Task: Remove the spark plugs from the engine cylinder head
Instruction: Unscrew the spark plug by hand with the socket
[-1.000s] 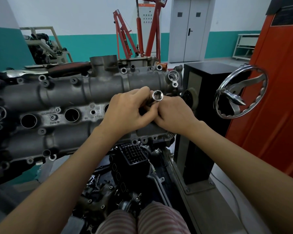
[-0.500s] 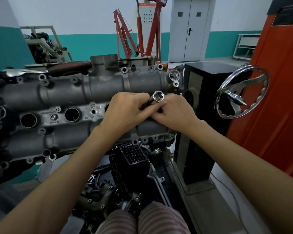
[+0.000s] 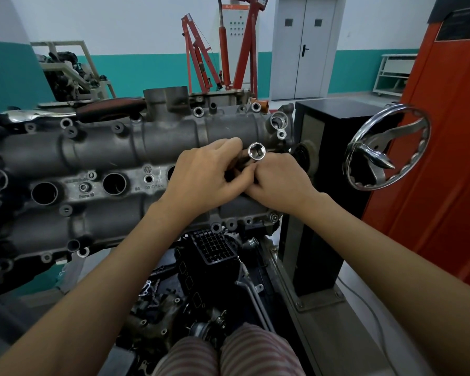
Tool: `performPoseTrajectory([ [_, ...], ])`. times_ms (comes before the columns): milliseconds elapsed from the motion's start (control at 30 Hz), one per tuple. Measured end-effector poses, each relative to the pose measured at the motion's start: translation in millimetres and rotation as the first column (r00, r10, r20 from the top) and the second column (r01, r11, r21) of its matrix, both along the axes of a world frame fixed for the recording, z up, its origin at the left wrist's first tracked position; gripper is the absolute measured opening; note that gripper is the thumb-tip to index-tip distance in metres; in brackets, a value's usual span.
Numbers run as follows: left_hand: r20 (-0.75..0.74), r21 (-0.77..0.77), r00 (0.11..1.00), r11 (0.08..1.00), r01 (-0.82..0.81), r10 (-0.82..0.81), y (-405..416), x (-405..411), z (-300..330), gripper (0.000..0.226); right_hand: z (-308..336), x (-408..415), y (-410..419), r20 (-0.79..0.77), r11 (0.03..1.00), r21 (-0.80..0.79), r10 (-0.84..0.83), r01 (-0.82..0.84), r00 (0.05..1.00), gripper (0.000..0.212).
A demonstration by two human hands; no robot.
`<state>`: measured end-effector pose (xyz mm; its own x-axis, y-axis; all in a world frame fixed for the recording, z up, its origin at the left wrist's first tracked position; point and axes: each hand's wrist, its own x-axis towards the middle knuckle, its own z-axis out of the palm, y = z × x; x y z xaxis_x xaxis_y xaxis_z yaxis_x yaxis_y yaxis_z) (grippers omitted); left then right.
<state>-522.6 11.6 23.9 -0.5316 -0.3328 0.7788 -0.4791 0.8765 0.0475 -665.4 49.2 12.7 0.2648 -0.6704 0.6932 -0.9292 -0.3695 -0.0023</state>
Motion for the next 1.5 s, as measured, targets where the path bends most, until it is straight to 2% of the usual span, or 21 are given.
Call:
performPoseTrajectory([
  [167, -0.014, -0.016, 1.0, 1.0, 0.0, 0.0, -0.7, -1.0, -0.8, 0.04, 0.9, 1.2, 1.2, 0.014, 1.0, 0.002, 0.005, -0.005, 1.0, 0.04],
  [267, -0.02, -0.03, 1.0, 1.0, 0.004, -0.004, -2.7, -0.3, -1.6, 0.048, -0.5, 0.7, -0.2, 0.051, 1.0, -0.009, 0.012, -0.012, 0.999, 0.032],
  [367, -0.036, -0.014, 0.999, 1.0, 0.004, -0.005, -4.3, 0.3, -2.2, 0.055, -1.2, -0.2, -1.5, 0.078, 0.999, -0.035, -0.002, 0.004, 0.997, 0.037],
  [600, -0.028, -0.005, 1.0, 1.0, 0.001, -0.001, -3.3, -0.2, -2.2, 0.057, -0.6, -0.2, -1.1, 0.035, 0.998, -0.062, 0.023, -0.021, 0.999, 0.035],
  [767, -0.012, -0.014, 1.0, 1.0, -0.012, 0.011, -1.4, -0.4, -1.6, 0.048, 0.9, 0.2, 2.0, 0.033, 0.999, -0.01, 0.039, -0.039, 0.999, 0.035],
  [867, -0.012, -0.02, 1.0, 1.0, -0.016, 0.016, -0.2, -0.8, -1.0, 0.04, 1.1, 0.8, 2.6, 0.026, 0.999, -0.007, 0.049, -0.049, 0.998, 0.023],
  [967, -0.014, -0.03, 1.0, 0.999, -0.016, 0.015, -0.6, -1.0, -0.7, 0.036, -0.4, -0.7, -0.3, 0.008, 1.0, 0.03, -0.006, 0.006, 1.0, 0.042],
  [1100, -0.012, -0.062, 1.0, 0.998, -0.008, 0.007, -3.2, 0.0, -2.3, 0.047, -0.7, -0.5, -0.7, 0.035, 1.0, 0.006, 0.004, -0.004, 0.999, 0.044],
  [1233, -0.015, -0.045, 1.0, 0.999, -0.015, 0.014, -4.6, 0.7, -2.4, 0.056, 0.0, -1.0, -0.8, 0.081, 1.0, -0.006, -0.009, 0.01, 0.997, 0.028],
  [1333, -0.015, -0.046, 1.0, 0.999, -0.004, 0.003, -3.8, 0.7, -2.1, 0.055, -0.3, -0.3, -0.8, 0.049, 0.999, -0.031, -0.026, 0.028, 0.998, 0.02],
  [1500, -0.019, -0.017, 1.0, 1.0, -0.004, 0.003, -1.3, 0.2, -0.8, 0.047, -0.2, -0.1, 0.6, -0.005, 1.0, -0.006, -0.025, 0.025, 1.0, 0.028],
])
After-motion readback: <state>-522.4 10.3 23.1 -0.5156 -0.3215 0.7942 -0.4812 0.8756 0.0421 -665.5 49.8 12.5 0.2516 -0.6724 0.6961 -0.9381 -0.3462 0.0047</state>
